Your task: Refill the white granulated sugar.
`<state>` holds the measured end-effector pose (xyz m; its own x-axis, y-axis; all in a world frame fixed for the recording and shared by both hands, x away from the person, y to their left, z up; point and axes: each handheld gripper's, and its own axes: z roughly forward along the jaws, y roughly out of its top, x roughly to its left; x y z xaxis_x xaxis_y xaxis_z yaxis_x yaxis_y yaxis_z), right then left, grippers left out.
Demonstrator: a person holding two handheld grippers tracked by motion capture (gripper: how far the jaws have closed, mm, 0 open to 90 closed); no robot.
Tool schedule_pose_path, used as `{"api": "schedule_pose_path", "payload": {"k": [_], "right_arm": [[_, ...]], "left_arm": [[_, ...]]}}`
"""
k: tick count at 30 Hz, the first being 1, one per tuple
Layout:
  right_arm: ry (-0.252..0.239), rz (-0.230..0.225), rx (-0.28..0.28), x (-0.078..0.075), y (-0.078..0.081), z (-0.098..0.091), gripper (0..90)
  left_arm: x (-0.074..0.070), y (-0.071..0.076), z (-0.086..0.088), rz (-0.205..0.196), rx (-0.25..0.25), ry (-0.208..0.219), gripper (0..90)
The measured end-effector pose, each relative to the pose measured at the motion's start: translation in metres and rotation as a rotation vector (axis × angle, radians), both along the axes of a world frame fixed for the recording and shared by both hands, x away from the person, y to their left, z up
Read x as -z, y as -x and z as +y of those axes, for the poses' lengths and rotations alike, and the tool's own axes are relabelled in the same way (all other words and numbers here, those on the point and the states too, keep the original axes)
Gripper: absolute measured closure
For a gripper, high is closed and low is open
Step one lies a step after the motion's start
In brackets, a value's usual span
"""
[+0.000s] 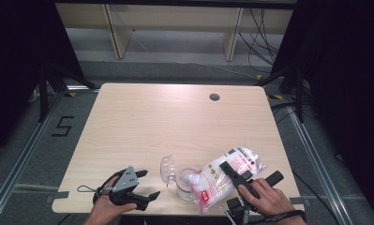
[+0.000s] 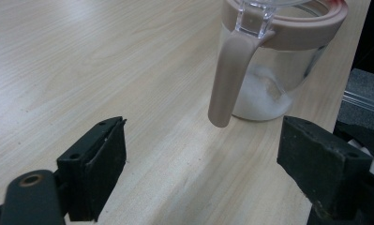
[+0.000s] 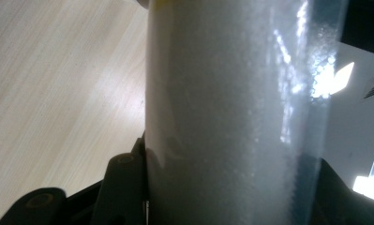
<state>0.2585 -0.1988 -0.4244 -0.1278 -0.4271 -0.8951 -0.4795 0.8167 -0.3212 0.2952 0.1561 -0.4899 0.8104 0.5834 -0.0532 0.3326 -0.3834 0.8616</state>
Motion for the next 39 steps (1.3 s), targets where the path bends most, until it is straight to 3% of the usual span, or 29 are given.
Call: {"api": "schedule_pose_path", "payload": {"k": [2, 8, 9, 12, 14, 15, 19, 39], "right_arm": [[0.0, 0.001, 0.0, 0.0, 0.0, 0.0, 57.1], [0.005, 0.007, -0.001, -0.0002, 0.0005, 0.0009, 57.6], [0.005, 0.008, -0.003, -0.0002, 0.0005, 0.001, 57.7], [0.004, 0.009, -0.001, 0.0, 0.0004, 0.0009, 57.9], [-0.002, 0.005, -0.005, 0.001, 0.0001, 0.0004, 58.1], [-0.001, 0.004, -0.006, 0.001, -0.0001, 0.0005, 58.2], [0.002, 0.006, -0.001, 0.0008, 0.0004, 0.0005, 58.6], [0.035, -0.006, 0.003, 0.001, 0.0016, 0.0012, 62.4]], "left_arm": [[-0.0006, -0.0011, 0.0017, -0.008, 0.005, -0.03, 15.4], [-0.0001, -0.0004, 0.0005, -0.003, 0.001, -0.01, 15.5], [-0.0005, -0.0012, 0.0016, -0.008, 0.006, -0.031, 15.4], [-0.0005, -0.0011, 0.0016, -0.008, 0.005, -0.029, 15.4], [0.0, -0.0002, 0.0003, -0.002, -0.001, -0.004, 15.5], [-0.0006, -0.0012, 0.0018, -0.008, 0.006, -0.032, 15.5], [-0.0001, 0.0001, 0.0001, 0.0, 0.0, 0.004, 15.5], [-0.0002, -0.0001, 0.0003, -0.005, 0.004, 0.001, 15.5]]}}
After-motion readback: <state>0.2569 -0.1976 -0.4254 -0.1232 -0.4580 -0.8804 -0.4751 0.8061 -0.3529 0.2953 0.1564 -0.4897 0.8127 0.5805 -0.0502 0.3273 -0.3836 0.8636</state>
